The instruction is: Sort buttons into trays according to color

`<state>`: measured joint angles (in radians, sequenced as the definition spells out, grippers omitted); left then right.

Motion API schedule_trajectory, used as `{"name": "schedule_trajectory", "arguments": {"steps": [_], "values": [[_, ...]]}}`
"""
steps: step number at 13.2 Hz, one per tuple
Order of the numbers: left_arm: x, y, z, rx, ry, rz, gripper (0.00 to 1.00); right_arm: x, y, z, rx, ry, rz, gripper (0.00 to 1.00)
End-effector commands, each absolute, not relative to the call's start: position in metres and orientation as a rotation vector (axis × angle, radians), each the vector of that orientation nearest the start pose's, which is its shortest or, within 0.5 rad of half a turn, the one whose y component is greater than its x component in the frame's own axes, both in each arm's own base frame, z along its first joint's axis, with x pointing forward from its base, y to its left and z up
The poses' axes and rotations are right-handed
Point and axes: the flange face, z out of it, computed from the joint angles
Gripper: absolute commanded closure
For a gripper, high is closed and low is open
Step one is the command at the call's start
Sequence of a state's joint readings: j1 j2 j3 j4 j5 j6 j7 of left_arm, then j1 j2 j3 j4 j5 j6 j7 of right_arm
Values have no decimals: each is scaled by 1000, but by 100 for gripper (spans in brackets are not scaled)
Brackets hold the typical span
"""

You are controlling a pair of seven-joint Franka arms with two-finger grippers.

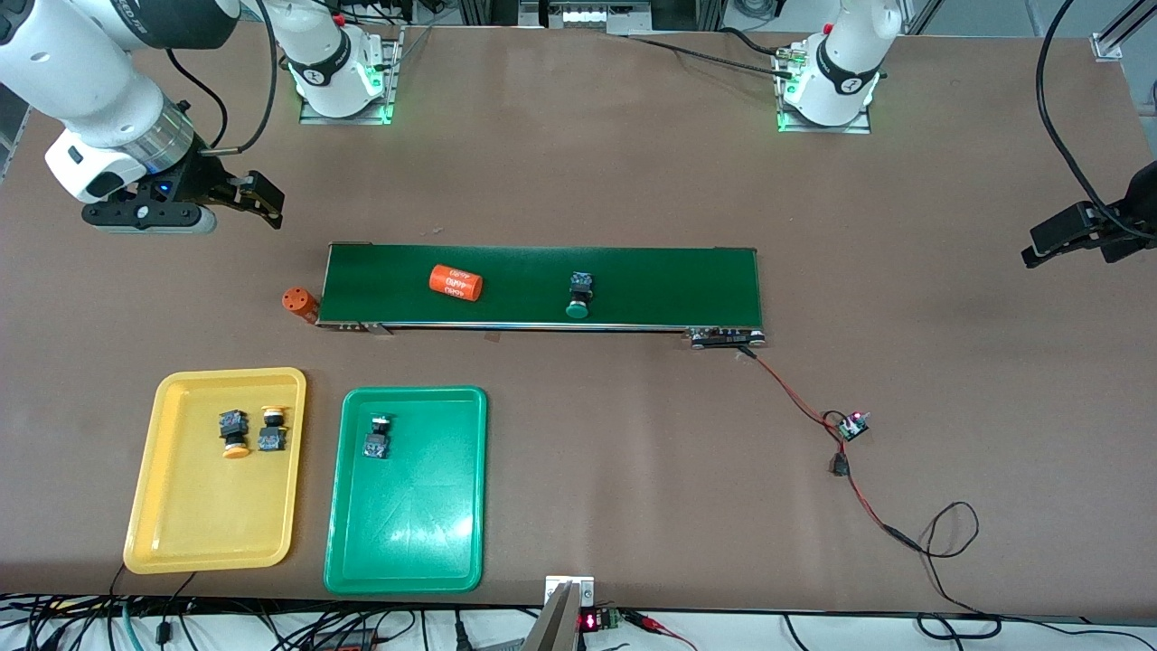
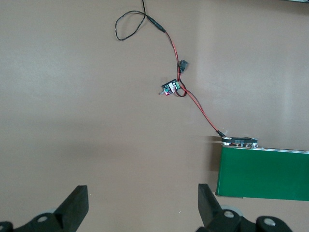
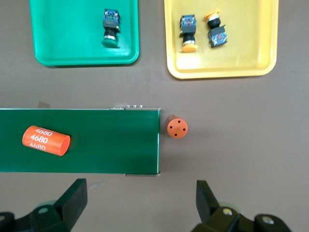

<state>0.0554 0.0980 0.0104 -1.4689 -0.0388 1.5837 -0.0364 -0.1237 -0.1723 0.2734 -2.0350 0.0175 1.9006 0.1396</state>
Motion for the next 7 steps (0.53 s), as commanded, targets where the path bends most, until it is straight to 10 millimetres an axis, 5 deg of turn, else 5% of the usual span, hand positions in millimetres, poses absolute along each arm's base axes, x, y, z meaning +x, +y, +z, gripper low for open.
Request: {"name": "schedule_trajectory", "arguments": {"steps": [1,7], "values": [[581,41,613,-3169,-200,-10,0,526,86,525,-3170,-26,-13,0],[582,40,615,-3168,-174,-35,0,531,80,529,-3166,-6,-3,0]]}}
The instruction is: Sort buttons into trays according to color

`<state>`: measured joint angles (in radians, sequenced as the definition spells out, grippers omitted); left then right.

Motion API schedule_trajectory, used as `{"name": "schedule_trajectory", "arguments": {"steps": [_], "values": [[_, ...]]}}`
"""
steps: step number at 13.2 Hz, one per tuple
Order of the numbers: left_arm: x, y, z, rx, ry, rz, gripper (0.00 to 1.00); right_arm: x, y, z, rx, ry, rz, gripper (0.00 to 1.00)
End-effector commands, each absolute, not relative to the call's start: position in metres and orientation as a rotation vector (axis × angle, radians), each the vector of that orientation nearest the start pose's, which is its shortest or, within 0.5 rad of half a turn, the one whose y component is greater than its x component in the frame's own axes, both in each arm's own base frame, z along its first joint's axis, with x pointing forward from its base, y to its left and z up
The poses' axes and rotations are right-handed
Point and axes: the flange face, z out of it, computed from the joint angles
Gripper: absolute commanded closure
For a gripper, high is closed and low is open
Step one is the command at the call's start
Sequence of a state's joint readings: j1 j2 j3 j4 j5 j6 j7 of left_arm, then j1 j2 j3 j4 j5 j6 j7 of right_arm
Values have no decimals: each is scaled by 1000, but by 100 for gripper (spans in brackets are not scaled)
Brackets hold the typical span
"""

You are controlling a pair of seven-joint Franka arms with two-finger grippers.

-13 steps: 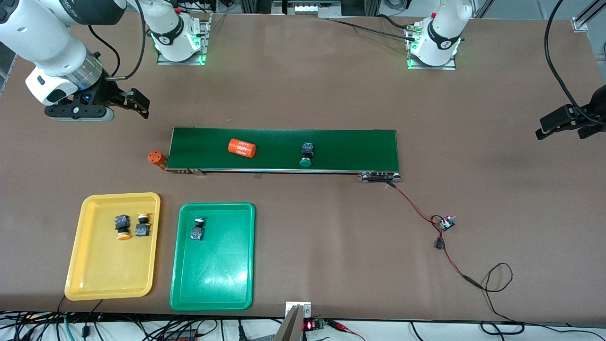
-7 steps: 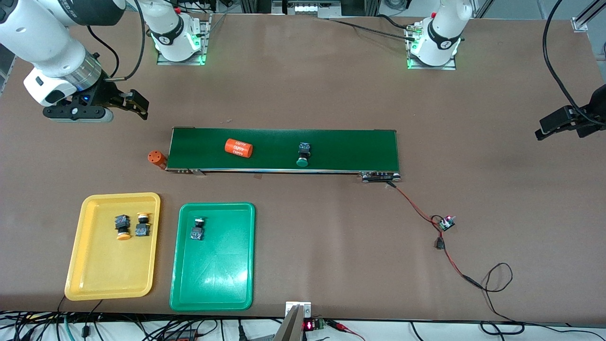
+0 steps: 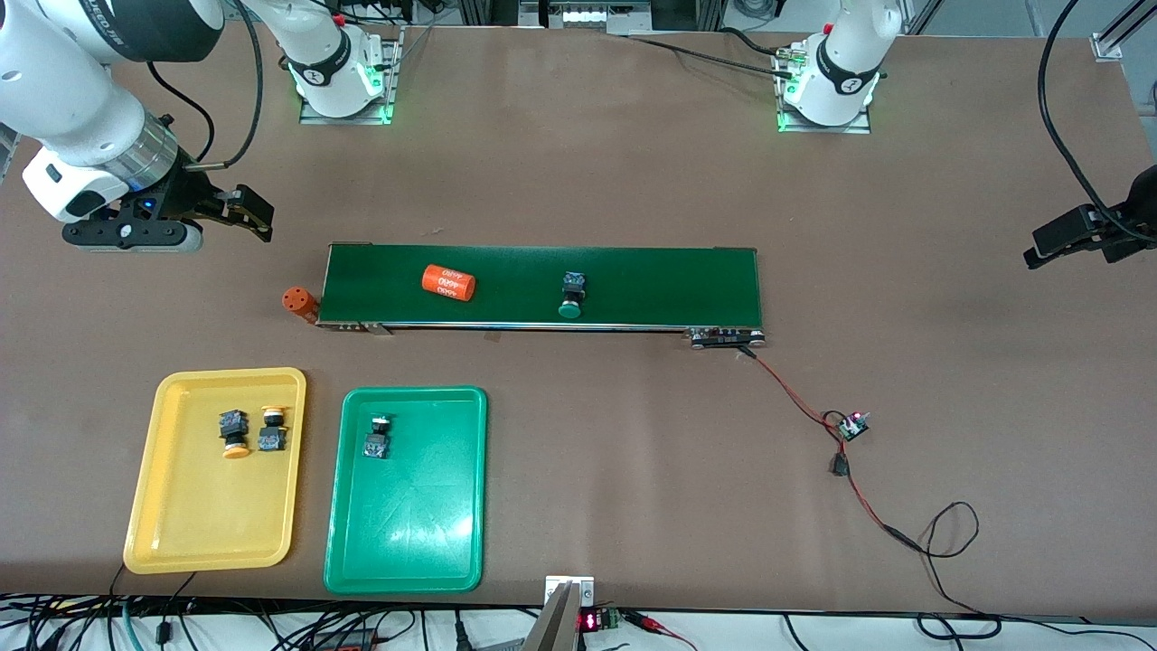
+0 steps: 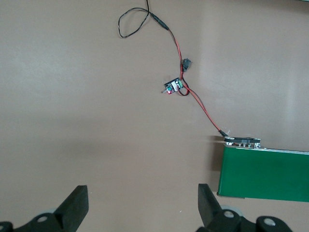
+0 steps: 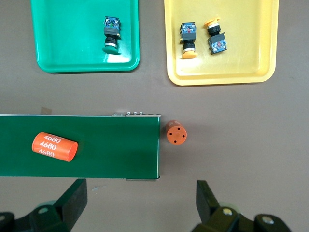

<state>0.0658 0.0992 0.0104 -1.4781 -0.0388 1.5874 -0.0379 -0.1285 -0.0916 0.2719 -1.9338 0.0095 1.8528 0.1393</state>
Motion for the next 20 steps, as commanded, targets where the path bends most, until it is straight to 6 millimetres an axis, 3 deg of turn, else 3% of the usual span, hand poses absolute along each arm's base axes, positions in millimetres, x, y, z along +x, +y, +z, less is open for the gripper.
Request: {"name": "schedule_trajectory", "arguments": {"steps": [1,4,17,20], "values": [[582,40,616,-3168,-171,-38,0,533,77,529,-3163,13,-3,0],[582,41,616,-3167,-171,-38,0,537,77,538,-3157,18,-33,0],[581,41,614,-3164,-173,-20,0,537,79,539,-3159,-14,-22,0],[582,40,613,-3163,-171,-20,0,537,85,529,-3149,-10,30,0]]}}
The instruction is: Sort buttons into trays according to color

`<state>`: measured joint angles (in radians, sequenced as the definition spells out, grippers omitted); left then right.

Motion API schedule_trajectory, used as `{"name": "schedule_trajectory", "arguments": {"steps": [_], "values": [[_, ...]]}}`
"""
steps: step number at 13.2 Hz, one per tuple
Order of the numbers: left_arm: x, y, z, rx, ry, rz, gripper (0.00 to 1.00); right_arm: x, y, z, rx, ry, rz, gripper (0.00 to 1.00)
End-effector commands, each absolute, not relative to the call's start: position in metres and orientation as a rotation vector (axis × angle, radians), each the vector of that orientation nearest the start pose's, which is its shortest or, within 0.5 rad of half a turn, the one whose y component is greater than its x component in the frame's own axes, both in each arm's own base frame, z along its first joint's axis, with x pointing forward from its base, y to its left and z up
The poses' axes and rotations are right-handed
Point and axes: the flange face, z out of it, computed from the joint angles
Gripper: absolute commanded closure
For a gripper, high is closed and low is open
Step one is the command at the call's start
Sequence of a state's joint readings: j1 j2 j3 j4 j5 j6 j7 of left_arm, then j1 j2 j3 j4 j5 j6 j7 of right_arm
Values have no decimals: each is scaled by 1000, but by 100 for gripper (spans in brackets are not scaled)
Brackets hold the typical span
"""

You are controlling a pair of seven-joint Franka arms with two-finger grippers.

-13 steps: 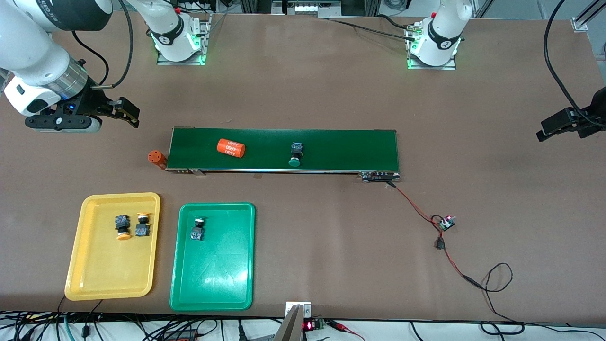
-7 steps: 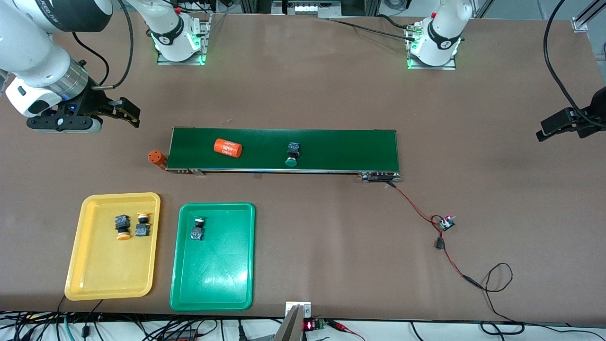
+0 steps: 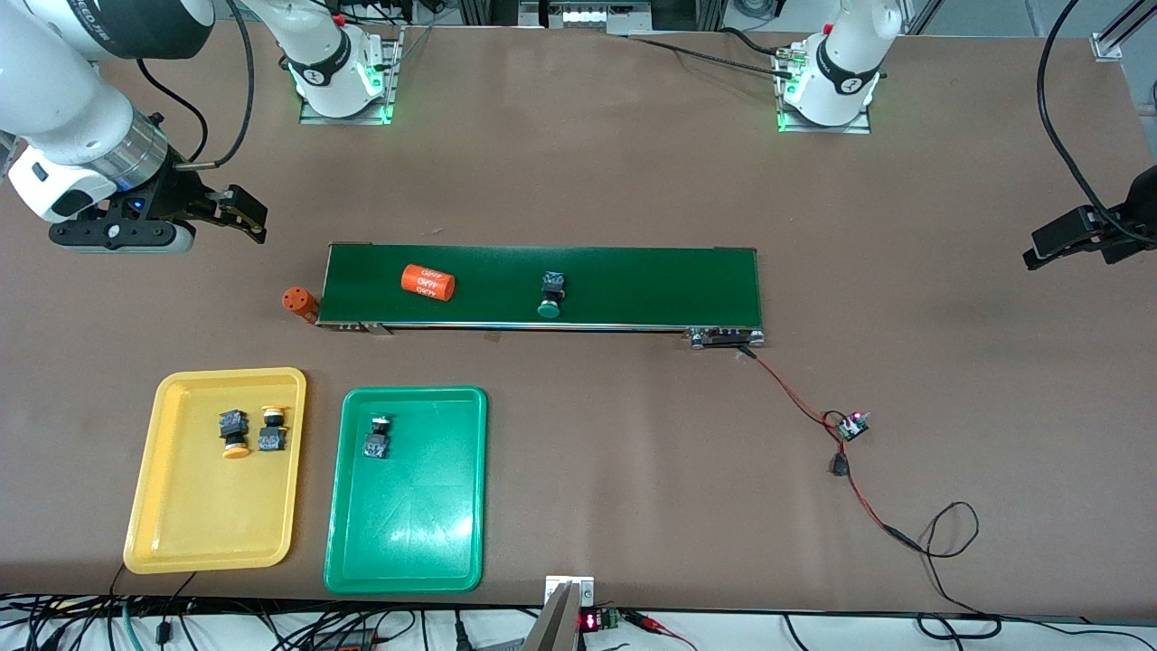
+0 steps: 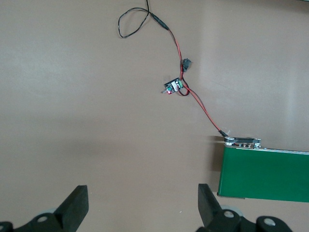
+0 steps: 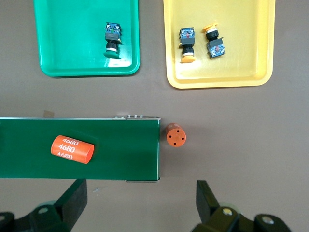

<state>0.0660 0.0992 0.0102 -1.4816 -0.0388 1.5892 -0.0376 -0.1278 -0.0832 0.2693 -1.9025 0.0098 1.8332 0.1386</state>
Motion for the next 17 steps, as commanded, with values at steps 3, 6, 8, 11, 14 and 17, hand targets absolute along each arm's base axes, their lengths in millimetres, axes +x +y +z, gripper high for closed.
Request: {"name": "schedule_trajectory", "arguments": {"steps": [3,6,8,11,14,17], "values": [[582,43,612,-3165,-178,-18,0,534,83,524,-3102,-6,106,0],[582,41,613,-3161,-173,-20,0,539,79,518,-3085,-105,191,0],[583,42,612,-3158,-175,-20,0,540,81,518,-3081,-128,186,0],[583,42,612,-3158,-175,-18,0,542,82,521,-3077,-150,174,0],[583,42,612,-3158,-173,-18,0,541,82,523,-3075,-181,147,0],[585,43,610,-3159,-175,-18,0,539,90,519,-3015,-166,158,0]]}}
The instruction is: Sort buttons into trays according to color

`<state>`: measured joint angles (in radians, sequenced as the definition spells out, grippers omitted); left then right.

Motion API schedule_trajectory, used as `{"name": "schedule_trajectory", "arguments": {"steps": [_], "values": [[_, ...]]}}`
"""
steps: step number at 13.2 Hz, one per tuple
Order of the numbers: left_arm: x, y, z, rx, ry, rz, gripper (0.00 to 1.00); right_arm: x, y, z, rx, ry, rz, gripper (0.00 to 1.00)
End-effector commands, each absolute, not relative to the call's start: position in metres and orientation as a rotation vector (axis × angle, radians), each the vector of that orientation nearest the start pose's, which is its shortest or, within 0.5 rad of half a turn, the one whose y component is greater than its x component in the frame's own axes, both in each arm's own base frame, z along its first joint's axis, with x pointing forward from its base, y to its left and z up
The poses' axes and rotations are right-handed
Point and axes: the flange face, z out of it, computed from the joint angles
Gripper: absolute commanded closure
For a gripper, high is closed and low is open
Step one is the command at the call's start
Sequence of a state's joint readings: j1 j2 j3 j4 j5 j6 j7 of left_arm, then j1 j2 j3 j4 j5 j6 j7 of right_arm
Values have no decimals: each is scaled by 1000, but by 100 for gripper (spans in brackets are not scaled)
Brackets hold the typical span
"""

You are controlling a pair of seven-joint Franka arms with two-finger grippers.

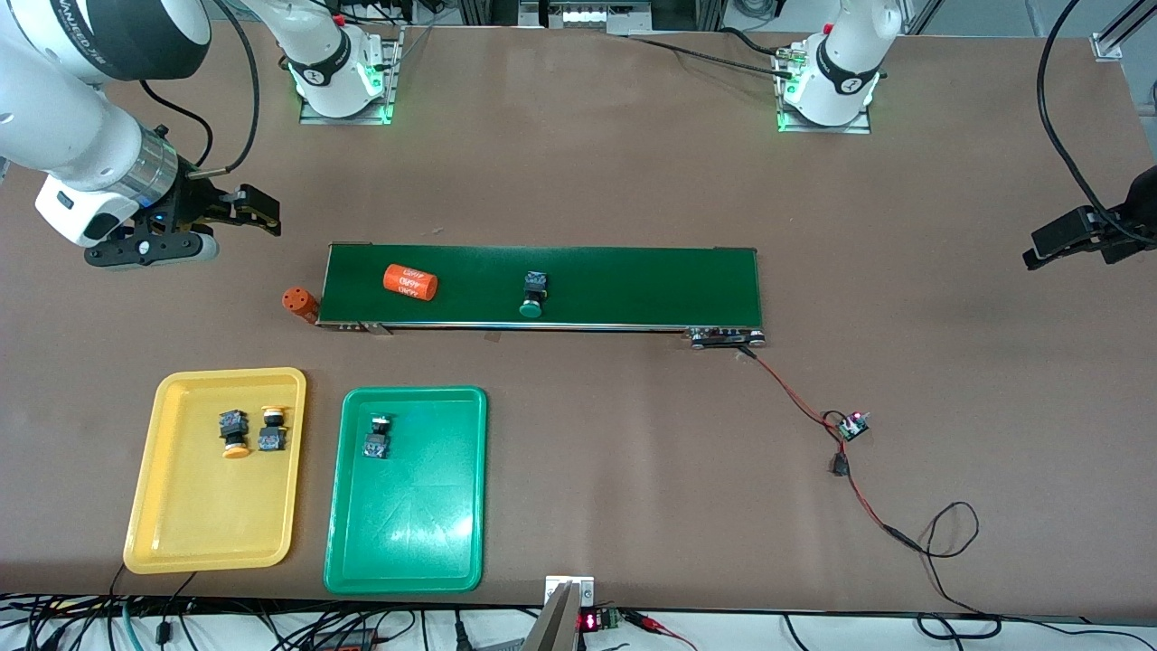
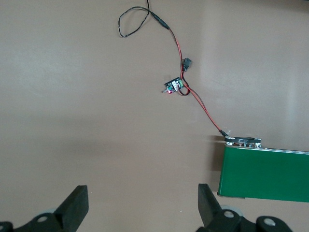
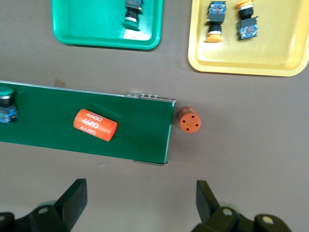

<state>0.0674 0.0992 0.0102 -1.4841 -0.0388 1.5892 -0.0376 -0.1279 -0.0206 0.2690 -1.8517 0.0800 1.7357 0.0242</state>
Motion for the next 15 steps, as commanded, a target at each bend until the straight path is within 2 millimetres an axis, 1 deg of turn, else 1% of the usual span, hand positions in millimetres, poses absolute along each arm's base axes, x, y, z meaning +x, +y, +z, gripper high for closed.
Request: {"name": "schedule_trajectory", "arguments": {"steps": [1,3,6,7,9,10,11,12,13,14,15], "values": [[585,43,610,-3159,-175,-20,0,535,92,521,-3007,-163,148,0],[585,43,611,-3159,-175,-23,0,518,92,511,-3024,-132,132,0],[584,46,610,-3160,-185,-18,0,483,92,495,-3056,-111,7,0],[584,48,610,-3159,-192,-18,0,472,94,490,-3031,-84,-33,0],[584,48,610,-3158,-187,-18,0,458,101,475,-2975,-34,-74,0],[584,48,610,-3158,-187,-16,0,455,111,470,-2981,-51,-118,0],[584,48,610,-3156,-187,-18,0,451,114,463,-2984,-37,-136,0],[584,48,610,-3156,-187,-18,0,448,127,459,-2967,4,-146,0],[584,48,610,-3156,-190,-15,0,445,145,456,-2956,27,-139,0],[584,48,609,-3158,-190,-8,0,443,163,454,-2955,63,-169,0],[584,48,609,-3158,-187,-8,0,438,182,447,-2958,99,-186,0]]}}
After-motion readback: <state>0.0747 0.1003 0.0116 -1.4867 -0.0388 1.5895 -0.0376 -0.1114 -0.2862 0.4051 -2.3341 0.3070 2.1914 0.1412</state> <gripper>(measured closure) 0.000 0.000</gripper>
